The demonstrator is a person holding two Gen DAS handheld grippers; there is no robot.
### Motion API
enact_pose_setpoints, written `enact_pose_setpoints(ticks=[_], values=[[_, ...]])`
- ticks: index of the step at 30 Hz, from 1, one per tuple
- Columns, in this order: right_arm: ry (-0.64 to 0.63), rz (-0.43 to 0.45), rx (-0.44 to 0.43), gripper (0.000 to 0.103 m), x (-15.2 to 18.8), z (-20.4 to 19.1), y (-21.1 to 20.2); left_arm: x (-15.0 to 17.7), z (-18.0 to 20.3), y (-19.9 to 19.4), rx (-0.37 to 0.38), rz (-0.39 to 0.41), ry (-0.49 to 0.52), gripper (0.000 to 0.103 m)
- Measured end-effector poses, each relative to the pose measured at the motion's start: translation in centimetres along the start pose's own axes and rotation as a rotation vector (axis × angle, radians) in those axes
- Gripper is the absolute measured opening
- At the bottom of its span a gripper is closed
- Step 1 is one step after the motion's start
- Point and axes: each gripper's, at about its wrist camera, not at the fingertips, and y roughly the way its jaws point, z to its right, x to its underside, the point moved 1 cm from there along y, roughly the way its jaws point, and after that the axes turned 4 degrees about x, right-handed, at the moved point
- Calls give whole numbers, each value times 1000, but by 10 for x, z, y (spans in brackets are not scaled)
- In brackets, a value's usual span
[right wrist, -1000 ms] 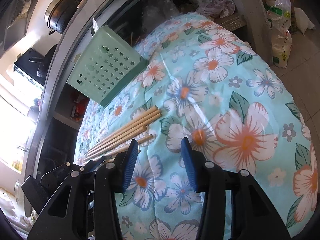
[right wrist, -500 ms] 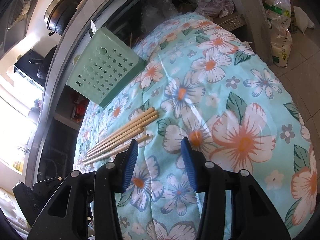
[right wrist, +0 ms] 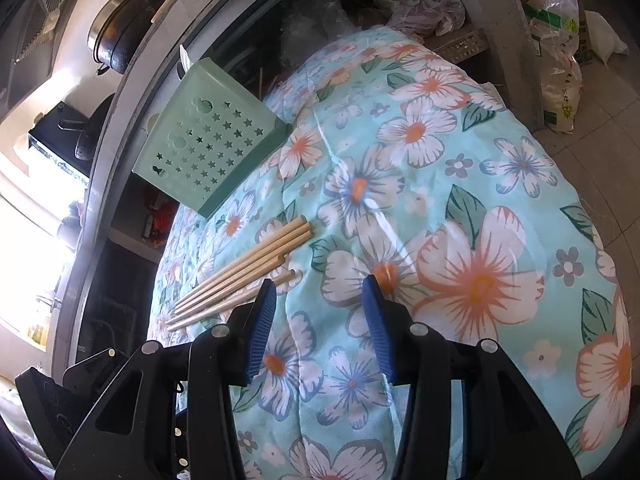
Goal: Organize utensils
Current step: 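Lower the left gripper onto a single wooden chopstick and close on it, then lift the chopstick with the left gripper while the right gripper grasps another chopstick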
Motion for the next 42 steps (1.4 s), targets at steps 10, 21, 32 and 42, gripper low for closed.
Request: enact_pose_setpoints(ticks=[10,21,32,42], values=[[0,-3,-11,44,-1,1,-1,-6,-2,2,3,13,-19,33],[8,-9,-25,44,-1,3,-1,-13,3,16,-30,18,54,33],[5,-10,-43,44,-1,2,-1,-25,-2,37,35,0,47,23],[16,15,-57,44,-3,3,-8,-34,2,32,-9,23,88,8]])
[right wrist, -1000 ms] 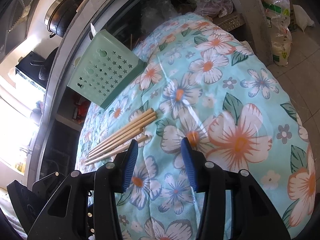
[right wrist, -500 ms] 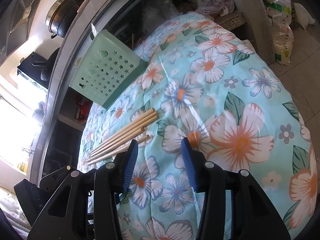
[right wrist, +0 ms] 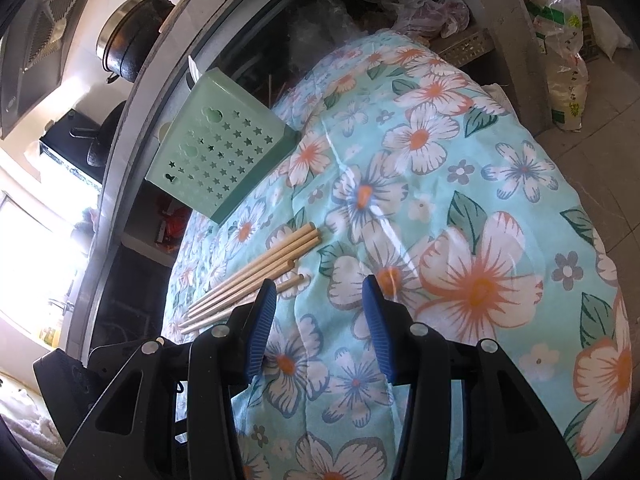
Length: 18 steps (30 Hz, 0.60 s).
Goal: Organize utensils
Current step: 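Lift the chopstick with the left gripper while the right gripper grasps another chopstick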
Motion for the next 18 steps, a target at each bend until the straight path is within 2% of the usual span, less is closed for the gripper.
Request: enact_pose_setpoints(ticks=[4,9,14,18], values=[[11,26,-19,44,-2,0,-7,-2,-10,-12,-55,30,-18,7],[23,42,-55,44,-1,-5,-13,0,-43,-34,-152,79,-132,5],[29,-14,-109,44,7,-20,1,7,-79,-59,-250,132,-268,4],[122,-99,-151,44,16,-19,25,16,-107,-81,-312,183,-381,4]])
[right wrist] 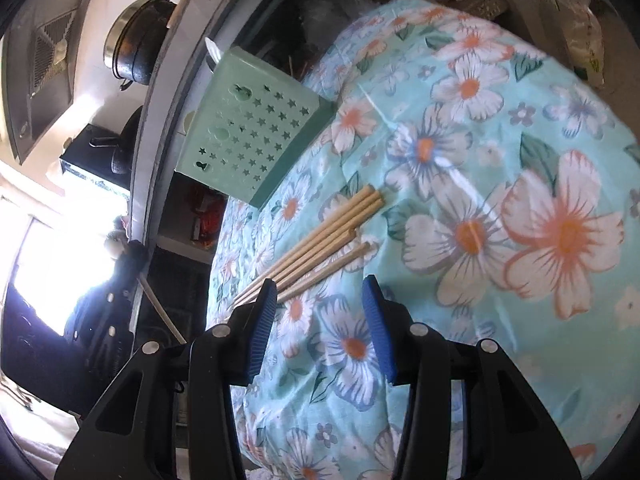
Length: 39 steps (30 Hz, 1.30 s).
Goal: Organize utensils
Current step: 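Lift the chopstick with the left gripper while the right gripper grasps another chopstick, then carry the upright chopstick toward the green holder with the left gripper while the right carries its chopstick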
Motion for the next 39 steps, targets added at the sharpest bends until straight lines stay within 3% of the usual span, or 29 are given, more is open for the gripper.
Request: enact_pose_setpoints(ticks=[6,9,14,18,24,34,39], values=[[154,5,-25,41,-5,13,18,-7,-45,-14,-46,63,-193,4],[203,19,-21,36,-12,17,25,-6,-61,-18,-32,80,-275,4],[244,46,10,15,-15,19,31,2,-77,-23,4,77,-376,4],[258,73,-4,13,-9,22,23,9,-84,-21,6,67,-416,4],[195,138,-31,10,-4,7,-5,14,-91,-24,1,58,-452,4],[-84,356,-69,5,-11,-65,-81,10,-91,-31,-7,57,-454,4],[-128,399,-76,5,-13,-78,-98,10,-94,-34,6,61,-486,4]])
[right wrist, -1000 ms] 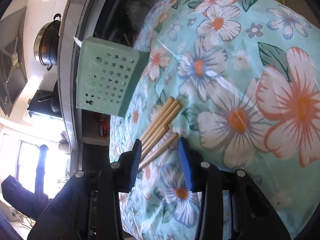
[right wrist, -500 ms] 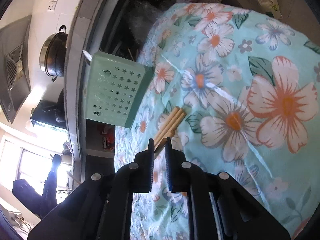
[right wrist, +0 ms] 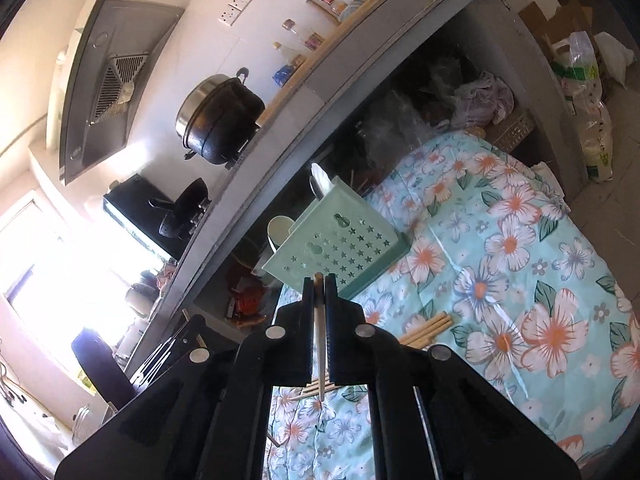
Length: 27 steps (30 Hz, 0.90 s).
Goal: Organize utensils
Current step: 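Carry the upright chopstick toward the green holder with the left gripper while the right carries its chopstick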
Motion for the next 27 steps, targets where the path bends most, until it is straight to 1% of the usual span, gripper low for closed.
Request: enact_pose_setpoints(ticks=[5,27], values=[[4,1,-7,5,0,0,-2,-2,0,1,6,-5,-12,4],[25,-13,-29,5,2,3,-5,-3,9,4,10,-16,7,4]])
